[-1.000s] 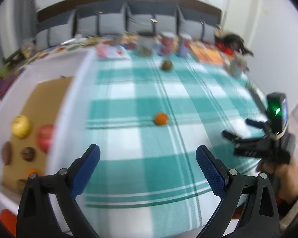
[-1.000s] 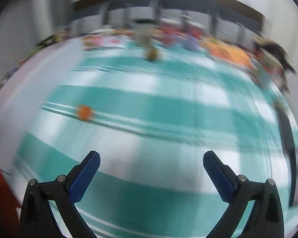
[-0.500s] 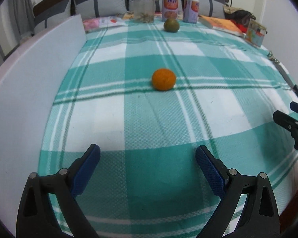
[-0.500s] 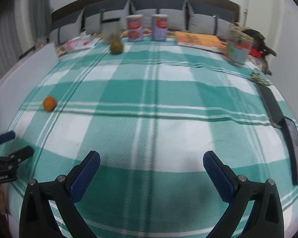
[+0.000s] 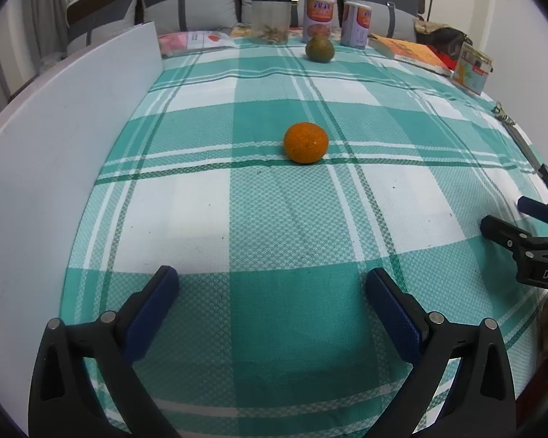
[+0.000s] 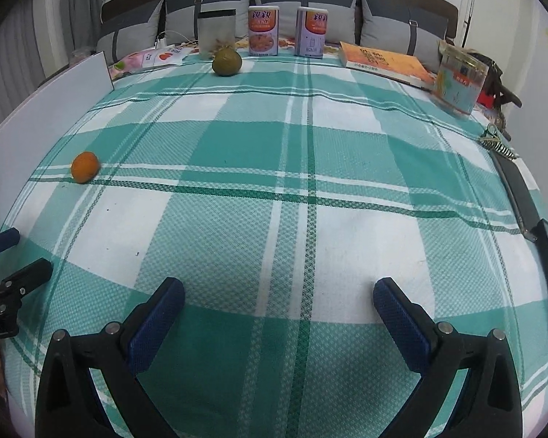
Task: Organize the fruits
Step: 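Bring both tools back over the cloth toward the remaining orange and green fruit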
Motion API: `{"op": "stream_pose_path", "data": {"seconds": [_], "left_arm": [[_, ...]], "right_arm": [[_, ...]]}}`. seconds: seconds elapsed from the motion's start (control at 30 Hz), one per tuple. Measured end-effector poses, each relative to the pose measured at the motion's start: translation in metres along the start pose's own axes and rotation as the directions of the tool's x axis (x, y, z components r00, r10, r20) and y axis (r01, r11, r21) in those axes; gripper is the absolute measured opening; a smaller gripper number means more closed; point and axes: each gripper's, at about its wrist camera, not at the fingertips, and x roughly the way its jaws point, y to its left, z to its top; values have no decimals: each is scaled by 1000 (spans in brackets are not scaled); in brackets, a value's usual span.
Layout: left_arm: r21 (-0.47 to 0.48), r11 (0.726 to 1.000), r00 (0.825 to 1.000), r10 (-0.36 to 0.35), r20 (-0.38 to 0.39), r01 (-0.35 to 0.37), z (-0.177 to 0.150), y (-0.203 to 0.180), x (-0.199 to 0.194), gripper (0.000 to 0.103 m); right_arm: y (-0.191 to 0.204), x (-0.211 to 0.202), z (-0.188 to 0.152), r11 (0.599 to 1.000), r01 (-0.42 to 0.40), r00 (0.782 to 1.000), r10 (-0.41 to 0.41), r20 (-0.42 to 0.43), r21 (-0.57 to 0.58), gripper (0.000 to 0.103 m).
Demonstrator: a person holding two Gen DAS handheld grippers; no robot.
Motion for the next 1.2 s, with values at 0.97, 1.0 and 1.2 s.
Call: {"op": "stream_pose_path", "data": {"seconds": [0.97,1.0,1.2], "left_arm": [[20,1000,1000,-13,-3,13,56,-2,41,103],[21,1000,1000,-10,-2,10,57,-3,41,103],[15,1000,1000,-17,-3,17,57,-2,42,103]], "right_arm": [[-10,31,84,990,-139,990,139,-34,-18,103],[-9,45,110,985,-171,985,170,-25,-28,103],[12,129,226,963,-267,964,267,-7,-42,102]]}}
